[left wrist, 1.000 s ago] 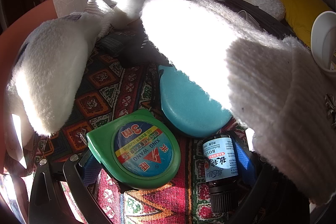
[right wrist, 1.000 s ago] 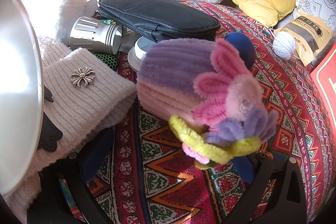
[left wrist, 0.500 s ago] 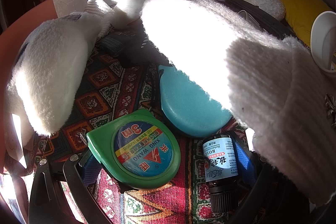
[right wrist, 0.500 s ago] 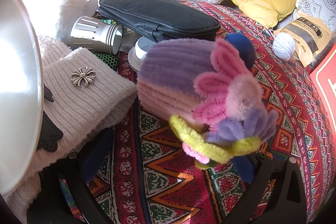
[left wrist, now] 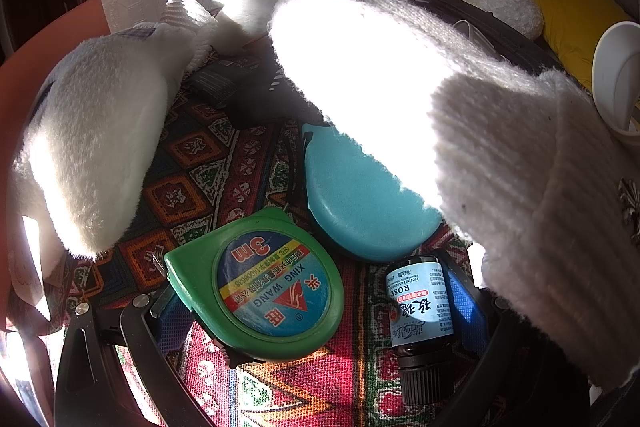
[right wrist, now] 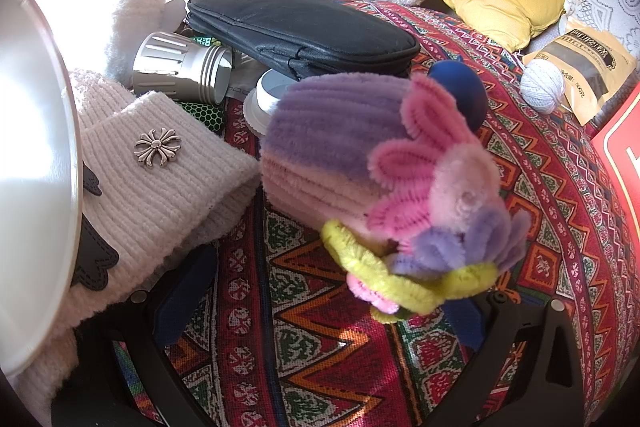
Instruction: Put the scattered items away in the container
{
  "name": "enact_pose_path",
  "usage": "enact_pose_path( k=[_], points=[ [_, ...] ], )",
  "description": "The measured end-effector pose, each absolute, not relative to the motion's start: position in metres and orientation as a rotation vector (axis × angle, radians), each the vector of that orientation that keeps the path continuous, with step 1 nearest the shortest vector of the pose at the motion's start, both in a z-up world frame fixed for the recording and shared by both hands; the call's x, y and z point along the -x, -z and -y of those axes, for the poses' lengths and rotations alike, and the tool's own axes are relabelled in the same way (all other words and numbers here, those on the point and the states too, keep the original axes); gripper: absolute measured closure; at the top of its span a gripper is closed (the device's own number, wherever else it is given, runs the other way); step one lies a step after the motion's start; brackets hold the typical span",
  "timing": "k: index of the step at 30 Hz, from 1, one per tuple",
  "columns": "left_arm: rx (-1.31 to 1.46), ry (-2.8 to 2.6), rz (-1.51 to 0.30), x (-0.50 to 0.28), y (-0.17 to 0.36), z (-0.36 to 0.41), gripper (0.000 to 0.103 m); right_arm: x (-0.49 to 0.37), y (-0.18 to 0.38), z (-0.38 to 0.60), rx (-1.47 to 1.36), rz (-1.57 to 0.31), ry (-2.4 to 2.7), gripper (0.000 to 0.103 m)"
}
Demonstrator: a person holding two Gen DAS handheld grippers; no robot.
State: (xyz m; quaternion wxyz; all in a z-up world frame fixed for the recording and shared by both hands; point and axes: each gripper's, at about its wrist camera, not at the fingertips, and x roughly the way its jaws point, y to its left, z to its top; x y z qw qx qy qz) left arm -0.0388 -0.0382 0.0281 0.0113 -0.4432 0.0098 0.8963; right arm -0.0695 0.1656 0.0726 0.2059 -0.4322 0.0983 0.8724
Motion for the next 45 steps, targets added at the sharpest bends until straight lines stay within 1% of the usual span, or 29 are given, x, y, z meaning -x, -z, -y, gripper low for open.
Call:
enact_pose_path(
  k=[3, 4, 5, 8, 11, 15, 16, 17, 18, 19, 20, 23, 24, 26, 27, 28, 29, 30, 32, 34, 36, 38, 40, 42, 43, 44, 45],
  points=[
    [1.381, -2.796, -0.03, 0.039, -0.028, 0.038, 0.0, 0.069, -0.073, -0.166, 1.205, -0.274, -2.431, 0.001],
    [1.381, -2.797, -0.031, 0.031, -0.011, 0.034, 0.0, 0.069, -0.072, -0.166, 1.205, -0.273, -2.431, 0.001],
    [1.383, -2.798, -0.04, 0.03, -0.008, 0.032, 0.0, 0.069, -0.072, -0.166, 1.204, -0.273, -2.431, 0.001],
    [1.384, -2.804, -0.061, 0.021, -0.017, 0.04, 0.0, 0.074, -0.07, -0.166, 1.216, -0.261, -2.416, 0.001],
    [1.41, -2.78, -0.042, 0.024, -0.011, 0.029, 0.0, 0.07, -0.071, -0.166, 1.21, -0.28, -2.417, 0.001],
    [1.477, -2.639, -0.098, 0.001, -0.014, 0.024, 0.0, 0.044, -0.075, -0.159, 1.284, -0.315, -2.411, 0.001],
    [1.506, -2.607, -0.086, -0.007, -0.018, 0.029, 0.0, 0.035, -0.078, -0.159, 1.313, -0.339, -2.395, 0.001],
    [1.516, -2.606, -0.018, -0.016, -0.025, 0.038, 0.0, 0.021, -0.084, -0.16, 1.319, -0.406, -2.363, 0.001],
    [1.482, -2.615, 0.069, -0.025, -0.035, 0.048, 0.0, 0.006, -0.093, -0.163, 1.266, -0.485, -2.35, 0.001],
    [1.417, -2.635, 0.137, -0.036, -0.049, 0.06, 0.0, -0.014, -0.106, -0.166, 1.159, -0.591, -2.356, 0.001],
    [1.343, -2.675, 0.161, -0.046, -0.064, 0.069, 0.0, -0.044, -0.127, -0.17, 0.966, -0.736, -2.382, 0.001],
    [1.169, -2.786, 0.114, -0.059, -0.093, 0.079, 0.0, -0.091, -0.161, -0.168, 0.632, -0.897, -2.43, 0.001],
    [1.147, -2.794, 0.102, -0.064, -0.097, 0.087, 0.0, -0.093, -0.165, -0.167, 0.602, -0.92, -2.446, 0.001],
    [1.142, -2.778, 0.127, -0.066, -0.099, 0.099, 0.0, -0.085, -0.161, -0.167, 0.618, -1.0, -2.485, 0.001],
    [1.158, -2.755, 0.157, -0.057, -0.098, 0.096, 0.0, -0.075, -0.153, -0.166, 0.679, -1.075, -2.493, 0.001],
    [1.176, -2.729, 0.194, -0.049, -0.097, 0.093, 0.0, -0.068, -0.144, -0.163, 0.722, -1.161, -2.495, 0.001],
    [1.184, -2.706, 0.237, -0.055, -0.093, 0.099, 0.0, -0.063, -0.13, -0.16, 0.75, -1.309, -2.485, 0.001],
    [1.189, -2.688, 0.274, -0.051, -0.093, 0.099, 0.0, -0.06, -0.121, -0.159, 0.759, -1.408, -2.47, 0.001],
    [1.188, -2.666, 0.316, -0.049, -0.096, 0.102, 0.0, -0.054, -0.107, -0.159, 0.771, -1.576, -2.464, 0.001],
    [1.171, -2.659, 0.329, -0.045, -0.1, 0.098, 0.0, -0.045, -0.1, -0.147, 0.804, -1.69, -2.472, 0.002],
    [1.153, -2.672, 0.344, -0.043, -0.104, 0.097, 0.0, -0.035, -0.095, -0.148, 0.821, -1.759, -2.464, 0.005],
    [1.144, -2.684, 0.37, -0.041, -0.104, 0.096, 0.0, -0.027, -0.088, -0.149, 0.83, -1.838, -2.454, 0.012],
    [1.157, -2.677, 0.403, -0.04, -0.102, 0.096, 0.0, -0.015, -0.077, -0.146, 0.857, -1.969, -2.419, 0.017],
    [1.174, -2.653, 0.435, -0.039, -0.1, 0.098, 0.0, -0.006, -0.069, -0.142, 0.888, -2.041, -2.376, 0.019],
    [1.178, -2.636, 0.45, -0.037, -0.099, 0.096, 0.0, 0.0, -0.066, -0.139, 0.91, -2.053, -2.369, 0.031],
    [1.18, -2.624, 0.463, -0.037, -0.099, 0.098, 0.0, 0.007, -0.064, -0.138, 0.93, -2.039, -2.381, 0.052],
    [1.181, -2.609, 0.481, -0.037, -0.098, 0.099, 0.0, 0.008, -0.065, -0.136, 0.956, -1.999, -2.394, 0.061]
  ],
)
